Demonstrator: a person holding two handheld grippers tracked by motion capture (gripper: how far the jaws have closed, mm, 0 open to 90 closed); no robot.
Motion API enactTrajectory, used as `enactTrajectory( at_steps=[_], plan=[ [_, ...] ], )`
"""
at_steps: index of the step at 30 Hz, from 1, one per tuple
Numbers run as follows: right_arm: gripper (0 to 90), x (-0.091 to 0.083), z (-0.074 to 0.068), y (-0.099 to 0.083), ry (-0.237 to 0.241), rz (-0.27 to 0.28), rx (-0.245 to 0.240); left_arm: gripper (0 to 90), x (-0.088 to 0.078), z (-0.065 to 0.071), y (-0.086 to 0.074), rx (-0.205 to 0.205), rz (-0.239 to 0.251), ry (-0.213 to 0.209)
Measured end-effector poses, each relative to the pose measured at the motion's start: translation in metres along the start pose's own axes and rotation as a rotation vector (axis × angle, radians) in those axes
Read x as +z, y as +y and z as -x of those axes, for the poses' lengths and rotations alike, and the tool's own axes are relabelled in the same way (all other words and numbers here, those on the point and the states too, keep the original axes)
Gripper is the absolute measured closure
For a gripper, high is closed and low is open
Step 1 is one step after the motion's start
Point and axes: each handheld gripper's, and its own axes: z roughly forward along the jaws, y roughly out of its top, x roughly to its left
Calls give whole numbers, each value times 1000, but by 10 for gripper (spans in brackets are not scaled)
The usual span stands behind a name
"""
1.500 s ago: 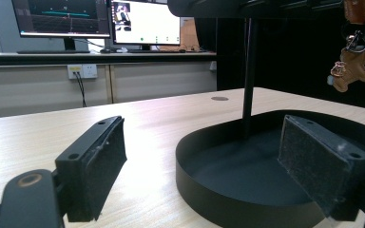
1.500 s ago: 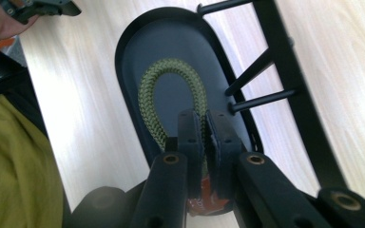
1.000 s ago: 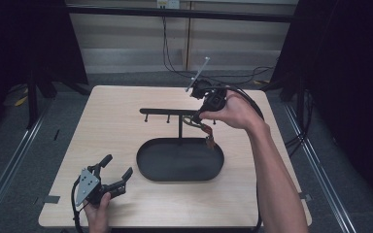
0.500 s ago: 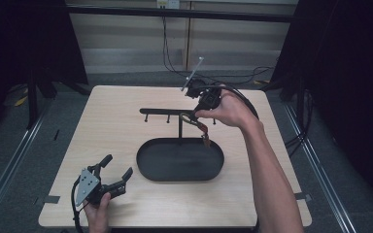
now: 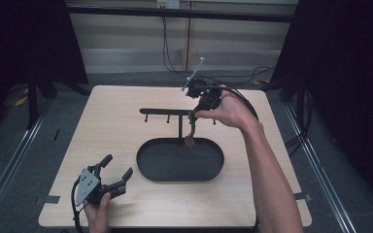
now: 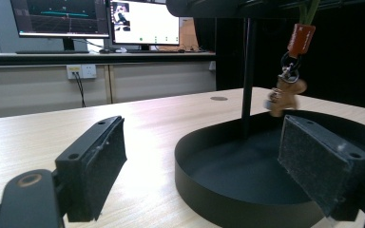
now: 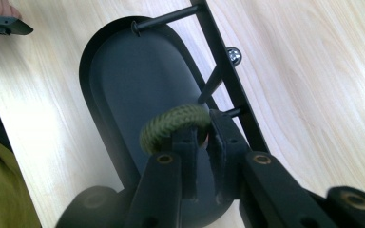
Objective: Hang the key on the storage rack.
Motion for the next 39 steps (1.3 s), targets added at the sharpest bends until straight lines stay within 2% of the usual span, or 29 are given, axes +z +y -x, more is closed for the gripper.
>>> enactTrajectory(
  at_steps=[8, 13, 22, 28, 32, 34, 39],
  plan=[
    [789, 0, 1, -1, 8, -7, 7, 158, 0, 0, 0, -2, 2, 0],
    [795, 0, 1, -1, 2, -19, -5, 158, 0, 0, 0, -1, 1, 0],
    [757, -2, 6, -14, 29, 8, 22, 157, 0, 0, 0, 1, -6, -2],
    [699, -2, 3, -30, 54, 78, 36, 158, 0, 0, 0, -1, -4, 0],
    [664, -1, -2, -38, 41, 98, 29, 158, 0, 0, 0, 1, -4, 0],
    [590, -2, -5, -46, 41, 145, 36, 158, 0, 0, 0, 0, -4, 0],
    [581, 0, -12, -58, 40, 211, 40, 158, 0, 0, 0, -2, -3, 0]
  ],
)
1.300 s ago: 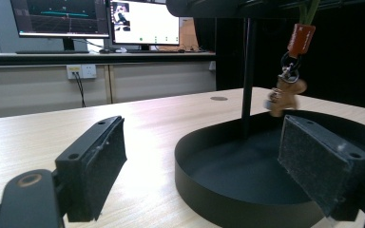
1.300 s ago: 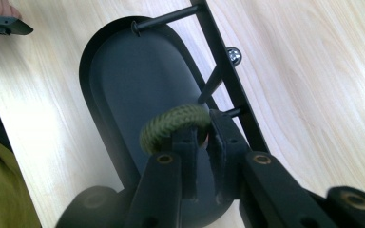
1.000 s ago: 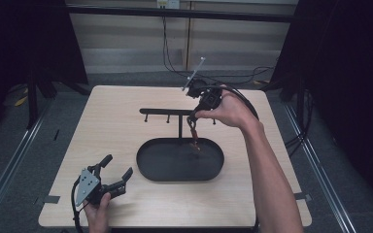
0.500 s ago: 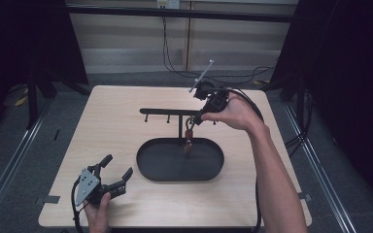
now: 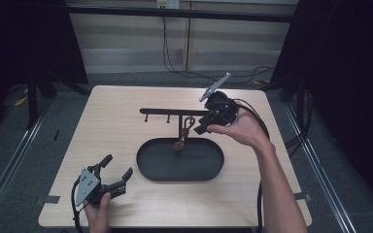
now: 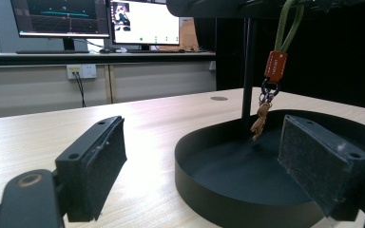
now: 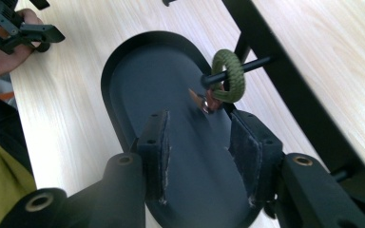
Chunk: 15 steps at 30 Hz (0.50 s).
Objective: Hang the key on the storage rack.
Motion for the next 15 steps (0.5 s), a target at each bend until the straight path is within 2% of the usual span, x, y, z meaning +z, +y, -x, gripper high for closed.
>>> enactTrajectory(
  at_steps=[5, 10, 13, 15],
  plan=[
    [569, 2, -8, -12, -13, 81, -12, 158, 0, 0, 0, 0, 0, 0],
    [596, 3, -14, -20, 13, 125, -39, 158, 0, 0, 0, 0, 0, 0],
    [577, 5, -16, -27, 1, 155, -31, 158, 0, 0, 0, 0, 0, 0],
    [570, 5, -18, -34, -17, 198, -27, 158, 0, 0, 0, 2, -1, 0]
  ],
)
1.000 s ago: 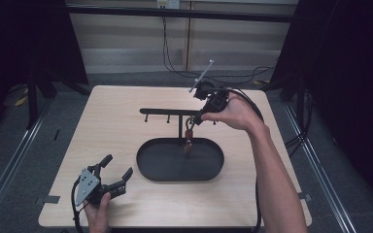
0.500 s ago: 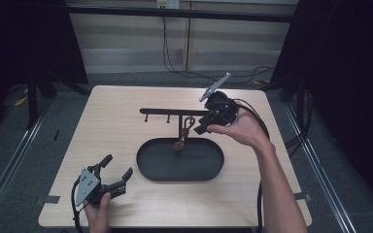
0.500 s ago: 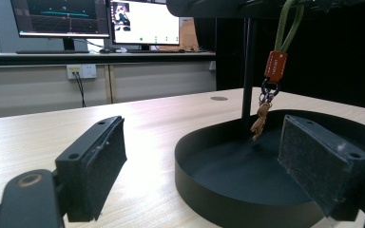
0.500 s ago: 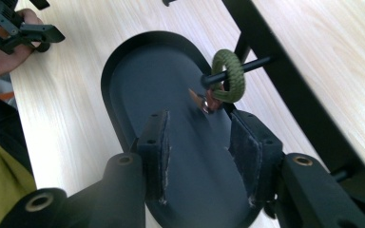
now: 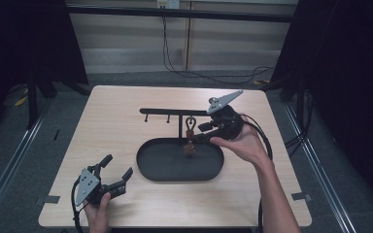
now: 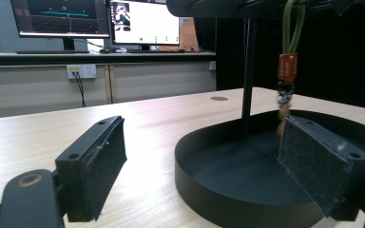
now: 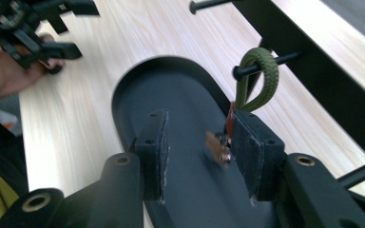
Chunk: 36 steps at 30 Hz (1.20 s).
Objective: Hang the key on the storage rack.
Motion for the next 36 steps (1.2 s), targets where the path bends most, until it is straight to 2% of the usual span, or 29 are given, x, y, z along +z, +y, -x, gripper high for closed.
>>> enactTrajectory(
  at_steps=[1, 3, 4, 5, 7, 8, 9, 11, 13, 14, 17, 19, 20, 21, 26, 27, 28, 29, 31, 32, 33, 34, 35, 36],
  plan=[
    [559, -2, -4, -7, -10, 53, 6, 158, 0, 0, 0, -1, 1, 0],
    [556, -2, -5, -10, -14, 67, 9, 158, 0, 0, 0, -2, 1, 0],
    [522, -2, -9, -16, -17, 100, 14, 158, 0, 0, 0, -2, 2, 0],
    [522, -2, -9, -16, -17, 100, 14, 158, 0, 0, 0, -2, 2, 0],
    [492, 0, -13, -28, -24, 141, 32, 158, 0, 0, 0, -1, 1, 0],
    [492, 0, -13, -28, -24, 141, 32, 158, 0, 0, 0, -1, 1, 0],
    [462, 1, -15, -36, -36, 180, 38, 158, 0, 0, 0, 0, 0, 0],
    [448, 1, -17, -40, -45, 193, 44, 158, 0, 0, 0, -1, 1, 0],
    [405, 1, -21, -51, -50, 254, 64, 158, 0, 0, 0, -2, 1, 0],
    [405, 1, -21, -51, -50, 254, 64, 158, 0, 0, 0, -2, 1, 0],
    [381, 3, -25, -64, -60, 304, 78, 158, 0, 0, 0, -2, 1, 0],
    [325, 5, -26, -76, -47, 343, 105, 158, 0, 0, 0, 0, 0, 0],
    [325, 5, -26, -76, -47, 343, 105, 158, 0, 0, 0, 0, 0, 0],
    [243, 6, -28, -85, -49, 385, 118, 158, 0, 0, 0, 0, 0, 0],
    [181, 10, -32, -103, -68, 438, 135, 158, 0, 0, 0, -2, 1, 0],
    [176, 13, -36, -111, -112, 448, 143, 158, 0, 0, 0, -1, 1, 0],
    [176, 13, -36, -111, -112, 448, 143, 158, 0, 0, 0, -1, 1, 0],
    [184, 16, -40, -119, -142, 447, 152, 158, 0, 0, 0, -1, 1, 0],
    [185, 18, -41, -123, -154, 450, 162, 158, 0, 0, 0, 0, 0, 0],
    [185, 20, -43, -127, -180, 448, 165, 158, 0, 0, 0, -1, 1, 0],
    [183, 24, -48, -136, -251, 460, 180, 158, 0, 0, 0, -2, 1, 0],
    [183, 24, -48, -136, -251, 460, 180, 158, 0, 0, 0, -2, 1, 0],
    [170, 28, -52, -147, -306, 476, 178, 158, 0, 0, 0, -2, 1, 0],
    [147, 31, -53, -153, -325, 467, 186, 158, 0, 0, 0, -2, 2, 0]
  ],
)
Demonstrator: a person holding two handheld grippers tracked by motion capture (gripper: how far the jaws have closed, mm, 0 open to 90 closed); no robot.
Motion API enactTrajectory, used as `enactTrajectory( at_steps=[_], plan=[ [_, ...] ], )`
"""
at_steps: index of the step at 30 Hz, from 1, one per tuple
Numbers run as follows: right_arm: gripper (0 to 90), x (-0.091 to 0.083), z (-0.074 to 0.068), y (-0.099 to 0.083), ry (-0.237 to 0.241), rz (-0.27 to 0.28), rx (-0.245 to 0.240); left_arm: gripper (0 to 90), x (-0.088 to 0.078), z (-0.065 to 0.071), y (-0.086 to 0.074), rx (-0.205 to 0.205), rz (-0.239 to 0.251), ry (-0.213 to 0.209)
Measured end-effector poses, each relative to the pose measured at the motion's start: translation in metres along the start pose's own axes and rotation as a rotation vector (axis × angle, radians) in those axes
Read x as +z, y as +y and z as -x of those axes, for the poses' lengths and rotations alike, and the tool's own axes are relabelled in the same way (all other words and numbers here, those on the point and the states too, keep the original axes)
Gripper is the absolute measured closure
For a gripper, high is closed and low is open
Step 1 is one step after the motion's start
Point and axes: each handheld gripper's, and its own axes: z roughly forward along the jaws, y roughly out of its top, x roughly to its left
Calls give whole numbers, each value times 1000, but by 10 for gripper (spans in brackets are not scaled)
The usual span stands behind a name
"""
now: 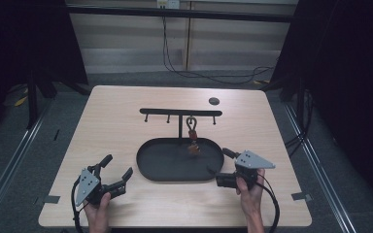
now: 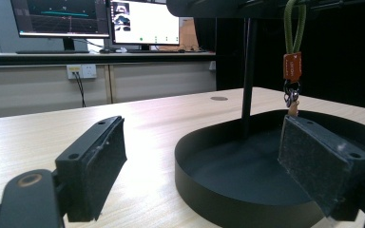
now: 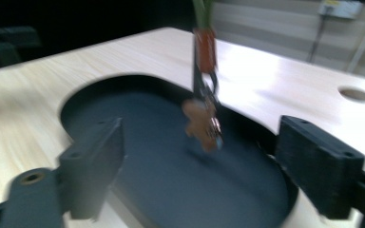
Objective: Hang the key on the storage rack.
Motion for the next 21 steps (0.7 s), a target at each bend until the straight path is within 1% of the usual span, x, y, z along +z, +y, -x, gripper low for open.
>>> enactTrajectory(
  at_steps=[1, 2, 3, 4, 5, 7, 8, 9, 10, 11, 12, 13, 14, 15, 16, 19, 20, 21],
  plan=[
    [143, 0, 0, -6, -12, -2, 8, 158, 0, 0, 0, 0, 0, 0],
    [151, -1, 0, -12, -35, -9, 13, 158, 0, 0, 0, 0, -1, -1],
    [151, -1, 0, -12, -35, -9, 13, 158, 0, 0, 0, 0, -1, 0],
    [151, -1, 0, -17, -60, -12, 3, 158, 0, 0, 0, 2, -1, -1],
    [151, 0, -2, -29, -117, 38, -9, 158, 0, 0, 0, 2, -2, -1],
    [151, 0, -2, -41, -171, 112, -27, 158, 0, 0, 0, 1, -1, 0],
    [151, 0, -2, -41, -171, 112, -27, 158, 0, 0, 0, 1, -1, 0],
    [148, 0, -3, -45, -184, 142, -29, 158, 0, 0, 0, 0, -1, -1],
    [145, 0, -4, -48, -183, 153, -27, 158, 0, 0, 0, 0, -1, -1],
    [146, 1, -4, -51, -181, 169, -13, 158, 0, 0, 0, 0, -1, -1],
    [146, 1, -4, -51, -181, 169, -13, 158, 0, 0, 0, 1, -1, -1],
    [141, 0, -5, -53, -180, 198, -16, 158, 0, 0, 0, 0, -1, 0],
    [141, 0, -5, -53, -180, 198, -16, 158, 0, 0, 0, 1, -1, 0],
    [140, -1, -5, -54, -177, 224, -20, 158, 0, 0, 0, 1, -1, 0],
    [140, -1, -5, -54, -177, 224, -20, 158, 0, 0, 0, 1, -1, 0],
    [139, -5, -6, -57, -154, 273, -28, 158, 0, 0, 0, 1, 3, 1],
    [139, -6, -5, -58, -151, 300, -27, 158, 0, 0, 0, 0, 3, 0],
    [139, -6, -5, -58, -151, 300, -27, 158, 0, 0, 0, 1, 3, 0]
  ],
)
